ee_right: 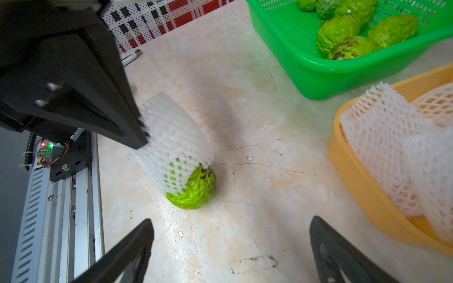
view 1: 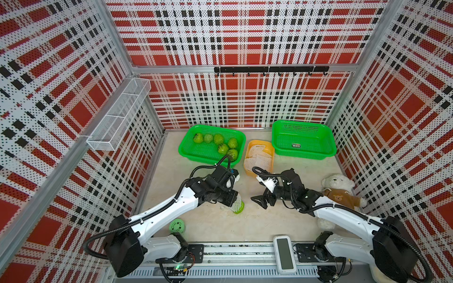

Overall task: Sleeve custard apples in foam nets
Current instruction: Put on the foam net on the custard apple.

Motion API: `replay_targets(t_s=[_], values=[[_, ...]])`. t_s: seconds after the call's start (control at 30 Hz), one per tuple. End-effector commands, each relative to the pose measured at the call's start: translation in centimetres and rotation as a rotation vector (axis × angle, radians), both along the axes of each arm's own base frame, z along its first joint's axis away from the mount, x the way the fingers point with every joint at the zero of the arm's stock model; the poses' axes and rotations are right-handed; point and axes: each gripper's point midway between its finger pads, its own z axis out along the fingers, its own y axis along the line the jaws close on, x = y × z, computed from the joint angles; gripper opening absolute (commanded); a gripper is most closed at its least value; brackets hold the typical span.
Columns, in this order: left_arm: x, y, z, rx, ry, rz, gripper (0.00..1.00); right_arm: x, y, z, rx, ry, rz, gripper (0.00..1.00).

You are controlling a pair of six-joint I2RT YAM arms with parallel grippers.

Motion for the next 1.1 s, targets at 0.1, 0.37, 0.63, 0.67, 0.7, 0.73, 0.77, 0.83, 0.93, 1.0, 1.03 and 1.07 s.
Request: replay_targets(t_s=[0.1, 0.37, 0.63, 0.67, 0.7, 0.73, 0.77, 0.83, 0.93, 1.0, 1.03, 1.07], values=[[0.2, -2.2, -0.8, -0.053, 0.026, -0.037, 0.00, -1.6, 2.5, 1.0, 0.123, -0.155, 0.131, 1.00], [0.6, 1.7, -4.1, 0.253, 0.096, 0.023, 0.00, -2.7, 4.5, -1.1, 0.168, -0.168, 0.173, 1.00], [1.6, 4.9, -4.4, 0.378, 0.066, 0.095, 0.00, -2.6, 4.7, -2.4, 0.120, -0.164, 0.176, 1.00], [1.8, 4.8, -4.4, 0.371, 0.063, 0.101, 0.00, -2.6, 4.6, -2.5, 0.113, -0.167, 0.171, 1.00], [1.9, 4.7, -4.3, 0.366, 0.060, 0.105, 0.00, -2.6, 4.5, -2.6, 0.104, -0.164, 0.170, 1.00], [1.9, 4.2, -4.2, 0.350, 0.058, 0.095, 0.00, -2.6, 4.4, -2.8, 0.093, -0.164, 0.169, 1.00], [1.9, 3.7, -4.2, 0.334, 0.059, 0.085, 0.00, -2.6, 4.3, -2.9, 0.084, -0.162, 0.167, 1.00], [1.8, 2.6, -4.1, 0.302, 0.059, 0.053, 0.00, -2.6, 4.2, -3.2, 0.071, -0.159, 0.170, 1.00], [1.7, 1.1, -4.1, 0.302, 0.049, 0.011, 0.00, -2.7, 4.3, -3.2, 0.070, -0.153, 0.174, 1.00], [1.5, 0.5, -4.3, 0.308, 0.056, -0.004, 0.00, -2.8, 4.3, -3.1, 0.075, -0.153, 0.180, 1.00], [1.3, -0.2, -4.3, 0.302, 0.055, -0.030, 0.00, -2.8, 4.3, -3.1, 0.077, -0.155, 0.179, 1.00], [1.0, -0.8, -4.2, 0.301, 0.047, -0.049, 0.00, -2.9, 4.3, -3.2, 0.080, -0.156, 0.182, 1.00]])
